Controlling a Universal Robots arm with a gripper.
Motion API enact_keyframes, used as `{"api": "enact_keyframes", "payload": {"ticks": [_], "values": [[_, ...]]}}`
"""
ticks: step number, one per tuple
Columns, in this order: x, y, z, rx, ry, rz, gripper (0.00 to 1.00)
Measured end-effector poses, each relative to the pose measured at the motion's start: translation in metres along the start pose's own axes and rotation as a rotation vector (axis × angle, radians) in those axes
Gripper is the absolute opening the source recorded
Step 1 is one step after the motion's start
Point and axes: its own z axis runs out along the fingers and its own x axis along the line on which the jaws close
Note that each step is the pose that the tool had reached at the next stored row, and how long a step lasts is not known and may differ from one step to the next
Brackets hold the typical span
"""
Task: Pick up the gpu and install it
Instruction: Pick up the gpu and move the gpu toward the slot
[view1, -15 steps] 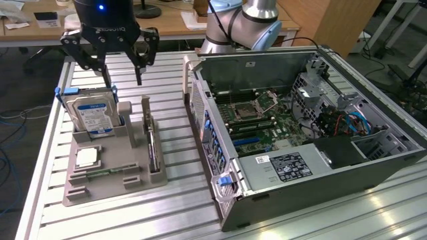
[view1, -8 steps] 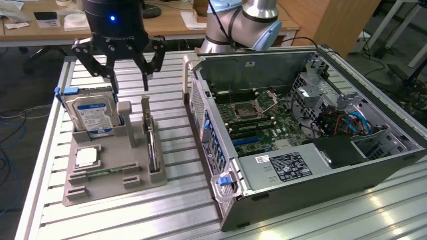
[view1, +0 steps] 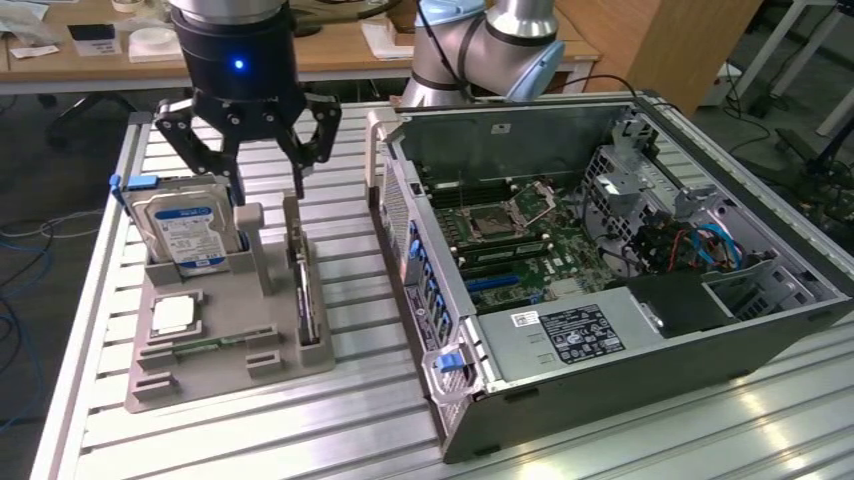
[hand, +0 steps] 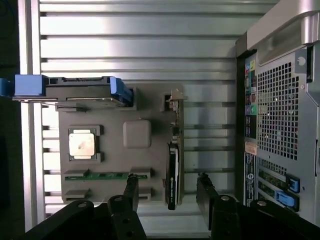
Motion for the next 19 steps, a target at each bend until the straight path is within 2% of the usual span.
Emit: {"api": "enact_keyframes", "payload": {"ticks": [4, 9, 19], "values": [[-0.002, -0.0014, 0.0072, -0.0003, 0.0026, -0.019, 0.59], [-0.003, -0.0088, 0.0160, -0.0005, 0.0027, -0.019, 0.59], [-0.010, -0.0095, 0.0343, -0.0004, 0.0028, -0.019, 0.59]]}}
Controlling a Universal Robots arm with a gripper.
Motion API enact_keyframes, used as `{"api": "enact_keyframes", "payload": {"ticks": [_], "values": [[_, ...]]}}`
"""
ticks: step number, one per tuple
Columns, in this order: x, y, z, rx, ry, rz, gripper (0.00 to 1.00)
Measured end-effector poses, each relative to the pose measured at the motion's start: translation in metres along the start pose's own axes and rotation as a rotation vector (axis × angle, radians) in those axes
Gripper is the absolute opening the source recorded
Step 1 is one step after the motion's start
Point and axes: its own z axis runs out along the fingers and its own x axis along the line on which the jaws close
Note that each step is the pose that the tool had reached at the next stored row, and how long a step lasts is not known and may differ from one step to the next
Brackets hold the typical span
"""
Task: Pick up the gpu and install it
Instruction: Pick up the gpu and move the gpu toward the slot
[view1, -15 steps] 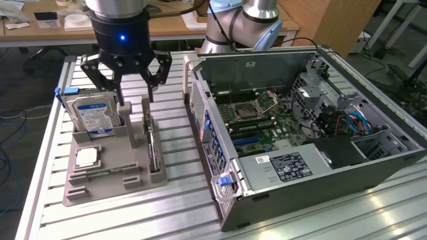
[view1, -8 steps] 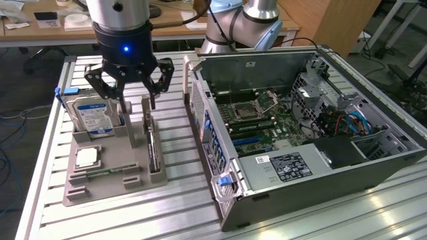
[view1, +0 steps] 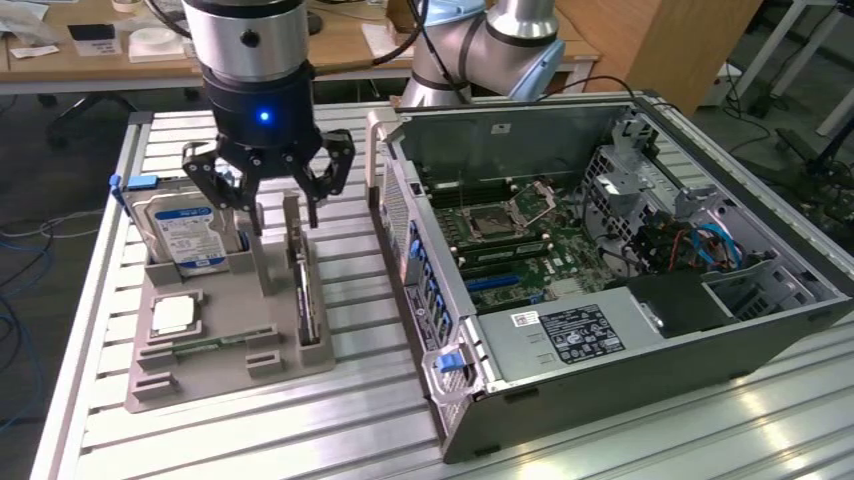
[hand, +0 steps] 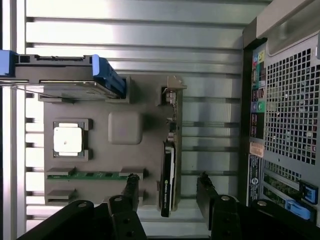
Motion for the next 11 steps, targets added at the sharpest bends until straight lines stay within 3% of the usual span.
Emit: {"api": "enact_keyframes", "payload": {"ticks": [7, 11], "values": [[-0.001, -0.0005, 0.0125, 0.0000, -0.0001, 0.002, 0.59], [-0.001, -0.0007, 0.0149, -0.0017, 0.0001, 0.002, 0.59]]}}
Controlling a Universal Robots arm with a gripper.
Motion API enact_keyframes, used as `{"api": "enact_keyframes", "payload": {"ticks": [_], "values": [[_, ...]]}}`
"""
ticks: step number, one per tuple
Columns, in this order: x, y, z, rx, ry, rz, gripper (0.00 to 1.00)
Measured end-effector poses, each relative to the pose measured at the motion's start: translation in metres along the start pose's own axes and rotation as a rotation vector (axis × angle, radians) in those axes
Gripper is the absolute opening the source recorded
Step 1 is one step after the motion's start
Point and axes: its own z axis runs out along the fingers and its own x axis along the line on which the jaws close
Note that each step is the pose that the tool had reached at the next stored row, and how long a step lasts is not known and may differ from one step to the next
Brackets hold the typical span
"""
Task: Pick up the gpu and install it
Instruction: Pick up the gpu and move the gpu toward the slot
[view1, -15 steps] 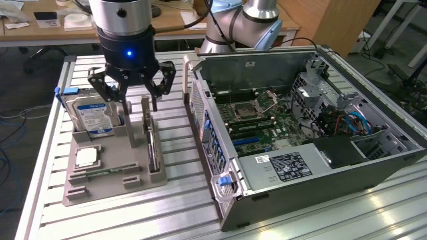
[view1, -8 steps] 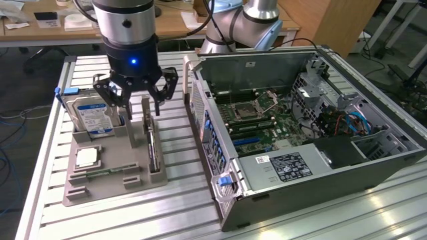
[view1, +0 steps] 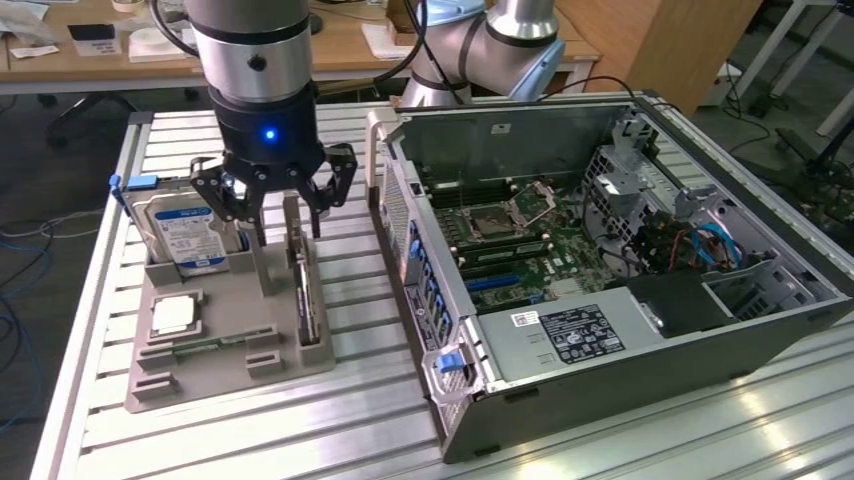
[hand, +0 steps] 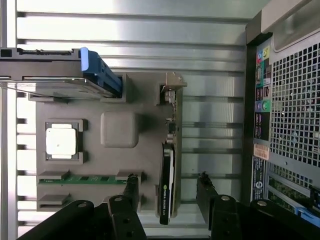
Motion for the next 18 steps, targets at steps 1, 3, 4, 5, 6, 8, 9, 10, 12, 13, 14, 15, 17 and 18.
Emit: {"api": "enact_keyframes", "payload": {"ticks": [1, 3, 4, 5, 6, 8, 9, 10, 12, 13, 14, 15, 17, 18], "values": [[0.000, 0.0000, 0.0000, -0.0001, 0.0000, 0.000, 0.59], [0.000, 0.0000, 0.0002, -0.0003, -0.0002, 0.000, 0.59], [0.000, 0.0000, 0.0002, -0.0004, -0.0002, 0.000, 0.59], [0.000, 0.0000, 0.0002, -0.0003, -0.0002, 0.000, 0.59], [0.000, 0.0000, 0.0002, -0.0004, -0.0002, 0.000, 0.59], [0.000, 0.0000, 0.0002, -0.0004, -0.0002, 0.000, 0.59], [0.000, 0.0000, 0.0002, -0.0004, -0.0003, 0.000, 0.59], [0.000, 0.0000, 0.0005, -0.0005, -0.0004, 0.000, 0.59], [0.000, -0.0001, 0.0023, -0.0006, -0.0004, 0.000, 0.59], [0.000, -0.0002, 0.0038, -0.0004, -0.0002, 0.000, 0.59], [0.000, -0.0003, 0.0058, -0.0004, -0.0002, 0.000, 0.59], [0.000, -0.0003, 0.0076, -0.0004, -0.0003, 0.000, 0.59], [0.000, -0.0005, 0.0112, -0.0005, -0.0003, 0.000, 0.59], [0.000, -0.0006, 0.0130, -0.0004, -0.0003, 0.000, 0.59]]}}
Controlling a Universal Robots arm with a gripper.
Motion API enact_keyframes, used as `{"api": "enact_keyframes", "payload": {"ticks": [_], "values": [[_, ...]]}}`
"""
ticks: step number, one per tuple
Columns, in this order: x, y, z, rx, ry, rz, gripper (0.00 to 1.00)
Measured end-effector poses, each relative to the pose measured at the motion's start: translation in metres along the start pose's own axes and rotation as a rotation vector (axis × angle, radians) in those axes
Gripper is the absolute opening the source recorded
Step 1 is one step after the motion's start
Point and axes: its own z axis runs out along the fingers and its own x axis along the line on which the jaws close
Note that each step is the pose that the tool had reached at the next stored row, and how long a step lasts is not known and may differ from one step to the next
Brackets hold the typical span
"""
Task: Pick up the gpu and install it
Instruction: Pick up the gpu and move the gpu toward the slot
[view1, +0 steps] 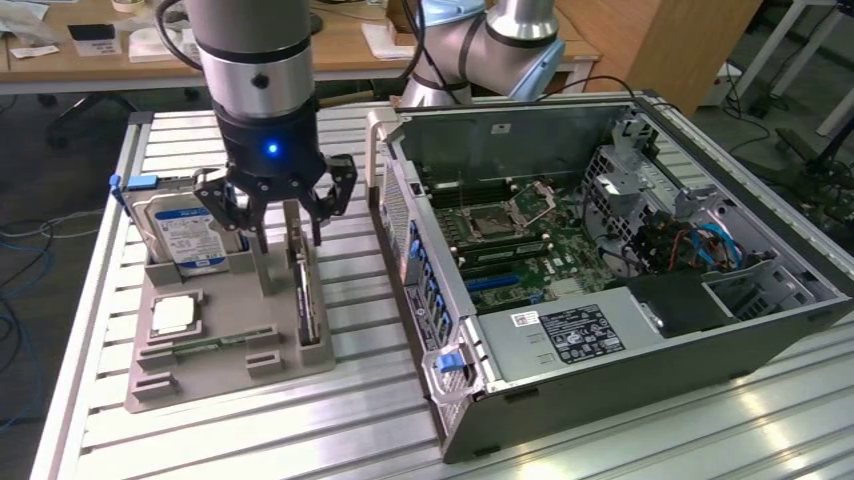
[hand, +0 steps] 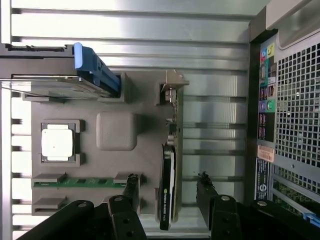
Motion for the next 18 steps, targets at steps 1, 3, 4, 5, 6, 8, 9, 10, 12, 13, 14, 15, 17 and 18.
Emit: {"api": "enact_keyframes", "payload": {"ticks": [1, 3, 4, 5, 6, 8, 9, 10, 12, 13, 14, 15, 17, 18], "values": [[0.000, -0.0002, 0.0017, 0.0000, 0.0000, 0.000, 0.59], [0.000, -0.0004, 0.0055, 0.0000, 0.0000, 0.000, 0.59], [0.000, -0.0006, 0.0073, 0.0000, 0.0000, 0.000, 0.59], [0.000, -0.0007, 0.0091, 0.0000, 0.0000, 0.000, 0.59], [0.000, -0.0010, 0.0126, 0.0001, 0.0001, 0.000, 0.59], [0.000, -0.0018, 0.0181, 0.0001, 0.0000, 0.000, 0.59], [-0.001, -0.0022, 0.0199, 0.0000, 0.0000, 0.000, 0.59], [-0.001, -0.0026, 0.0217, 0.0000, -0.0001, 0.001, 0.59], [-0.001, -0.0038, 0.0252, -0.0001, -0.0001, 0.001, 0.59], [-0.001, -0.0046, 0.0267, 0.0001, 0.0000, 0.001, 0.59], [-0.001, -0.0052, 0.0282, 0.0000, -0.0001, 0.002, 0.59], [-0.001, -0.0057, 0.0296, -0.0001, -0.0002, 0.002, 0.59], [-0.001, -0.0065, 0.0322, 0.0000, -0.0001, 0.003, 0.59], [-0.001, -0.0066, 0.0336, 0.0001, -0.0001, 0.004, 0.59]]}}
